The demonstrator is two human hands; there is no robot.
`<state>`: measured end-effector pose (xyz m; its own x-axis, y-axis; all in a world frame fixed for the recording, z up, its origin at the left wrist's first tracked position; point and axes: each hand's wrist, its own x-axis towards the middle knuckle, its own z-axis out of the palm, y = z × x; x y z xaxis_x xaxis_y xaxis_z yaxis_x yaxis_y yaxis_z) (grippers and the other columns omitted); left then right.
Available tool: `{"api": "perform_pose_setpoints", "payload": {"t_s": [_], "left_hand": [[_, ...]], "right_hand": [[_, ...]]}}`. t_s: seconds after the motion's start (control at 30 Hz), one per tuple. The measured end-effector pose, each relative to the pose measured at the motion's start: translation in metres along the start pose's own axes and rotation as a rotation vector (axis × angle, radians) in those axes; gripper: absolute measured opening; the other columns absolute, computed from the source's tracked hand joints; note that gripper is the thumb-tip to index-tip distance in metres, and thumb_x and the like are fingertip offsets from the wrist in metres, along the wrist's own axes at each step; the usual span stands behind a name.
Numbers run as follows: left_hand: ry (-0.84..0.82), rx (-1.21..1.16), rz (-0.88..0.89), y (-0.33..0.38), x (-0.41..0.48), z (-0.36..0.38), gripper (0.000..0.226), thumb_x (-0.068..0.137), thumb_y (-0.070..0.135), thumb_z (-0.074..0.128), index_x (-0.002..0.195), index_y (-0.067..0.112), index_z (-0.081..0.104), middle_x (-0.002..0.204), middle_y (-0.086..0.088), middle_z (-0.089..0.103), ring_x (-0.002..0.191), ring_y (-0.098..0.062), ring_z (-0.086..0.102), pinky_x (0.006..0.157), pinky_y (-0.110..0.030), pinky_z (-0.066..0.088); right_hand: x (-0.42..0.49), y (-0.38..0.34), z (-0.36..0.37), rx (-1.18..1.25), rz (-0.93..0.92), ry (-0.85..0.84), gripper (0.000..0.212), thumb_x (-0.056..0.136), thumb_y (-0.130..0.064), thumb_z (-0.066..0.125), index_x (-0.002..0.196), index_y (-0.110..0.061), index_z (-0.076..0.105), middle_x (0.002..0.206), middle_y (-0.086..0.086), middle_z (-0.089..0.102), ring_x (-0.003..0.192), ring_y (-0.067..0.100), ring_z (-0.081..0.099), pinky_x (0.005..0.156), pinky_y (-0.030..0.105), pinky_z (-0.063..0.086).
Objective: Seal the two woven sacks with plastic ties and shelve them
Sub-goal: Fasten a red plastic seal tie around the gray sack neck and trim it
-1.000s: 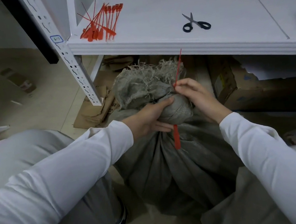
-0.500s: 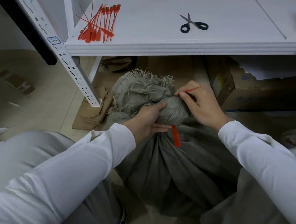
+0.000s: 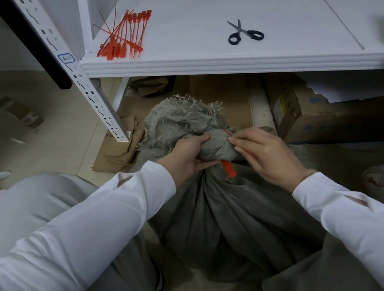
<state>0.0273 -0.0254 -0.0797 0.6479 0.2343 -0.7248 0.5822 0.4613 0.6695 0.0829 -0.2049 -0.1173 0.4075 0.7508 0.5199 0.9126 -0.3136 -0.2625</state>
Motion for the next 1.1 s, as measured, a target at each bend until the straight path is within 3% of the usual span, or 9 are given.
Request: {"api": "perform_pose_setpoints", "payload": {"t_s": [0.2,0.33,0.5,0.63,0.77,0.87,0.93,1.0,1.1], "left_hand": [[0.025,-0.045,-0.003,0.003,0.001,0.005,0.029,0.1,0.018,0.05,0.128,0.008,0.052,0.121,-0.014,0.059,0.111,-0.031,0.061,0.077,-0.04,0.053],[0.007,-0.069,-0.031,0.002,0.0,0.007,0.026,0.102,0.021,0.046,0.124,0.008,0.053,0.095,-0.012,0.062,0.082,-0.025,0.065,0.075,-0.041,0.052],[-0.014,-0.05,-0.043,0.0,0.001,0.008,0.021,0.103,0.026,0.045,0.115,0.011,0.052,0.082,-0.013,0.063,0.067,-0.024,0.063,0.077,-0.037,0.053],[-0.049,-0.057,-0.055,-0.002,0.001,0.007,0.024,0.102,0.031,0.045,0.112,0.011,0.053,0.082,-0.014,0.067,0.055,-0.022,0.069,0.057,-0.03,0.058],[-0.077,0.084,-0.063,-0.003,-0.002,0.008,0.037,0.102,0.042,0.042,0.106,0.008,0.058,0.081,-0.017,0.073,0.07,-0.024,0.071,0.058,-0.029,0.059],[-0.049,0.407,-0.024,0.001,-0.007,0.009,0.042,0.1,0.05,0.039,0.105,0.011,0.053,0.085,-0.017,0.073,0.076,-0.028,0.072,0.065,-0.033,0.059],[0.018,0.908,0.176,0.004,-0.011,0.007,0.05,0.098,0.056,0.037,0.091,0.01,0.055,0.075,-0.012,0.073,0.067,-0.026,0.072,0.064,-0.033,0.059],[0.229,1.461,0.568,0.006,-0.015,0.002,0.056,0.094,0.059,0.04,0.072,0.012,0.059,0.063,-0.003,0.065,0.056,-0.022,0.064,0.057,-0.03,0.055],[0.299,1.495,1.084,0.005,-0.022,0.003,0.036,0.093,0.046,0.052,0.072,0.016,0.052,0.063,0.002,0.054,0.06,-0.018,0.054,0.054,-0.031,0.046]], "right_hand": [[0.001,0.005,0.001,-0.074,0.001,-0.148,0.044,0.087,-0.017,0.068,0.126,0.002,0.059,0.119,0.012,0.059,0.103,0.026,0.056,0.087,0.032,0.05],[0.005,0.0,0.005,-0.111,0.054,-0.137,0.059,0.084,-0.037,0.067,0.125,0.004,0.058,0.119,0.013,0.059,0.104,0.027,0.056,0.085,0.036,0.052],[0.009,-0.008,0.013,-0.119,0.118,-0.055,0.047,0.091,-0.033,0.055,0.12,0.003,0.063,0.112,0.012,0.063,0.1,0.026,0.057,0.089,0.032,0.048],[0.01,-0.007,0.013,0.057,0.258,-0.005,0.034,0.092,-0.026,0.06,0.113,0.0,0.068,0.107,0.008,0.066,0.099,0.022,0.057,0.089,0.027,0.045],[0.011,-0.004,0.012,0.125,0.407,0.009,0.026,0.093,-0.022,0.059,0.111,-0.005,0.068,0.103,0.008,0.067,0.099,0.02,0.06,0.089,0.027,0.046],[0.009,0.0,0.013,0.176,0.519,0.026,0.024,0.094,-0.024,0.057,0.104,-0.007,0.07,0.097,0.007,0.067,0.092,0.017,0.061,0.084,0.03,0.05],[0.009,0.004,0.014,0.221,0.59,0.048,0.023,0.094,-0.024,0.057,0.098,-0.007,0.071,0.093,0.006,0.066,0.086,0.016,0.061,0.079,0.033,0.052],[0.01,0.004,0.015,0.25,0.64,0.051,0.021,0.095,-0.024,0.057,0.094,-0.008,0.071,0.09,0.005,0.065,0.083,0.015,0.06,0.077,0.034,0.053],[0.011,0.002,0.018,0.285,0.668,0.051,0.02,0.094,-0.024,0.058,0.094,-0.008,0.07,0.09,0.005,0.065,0.083,0.015,0.061,0.077,0.035,0.053]]}}
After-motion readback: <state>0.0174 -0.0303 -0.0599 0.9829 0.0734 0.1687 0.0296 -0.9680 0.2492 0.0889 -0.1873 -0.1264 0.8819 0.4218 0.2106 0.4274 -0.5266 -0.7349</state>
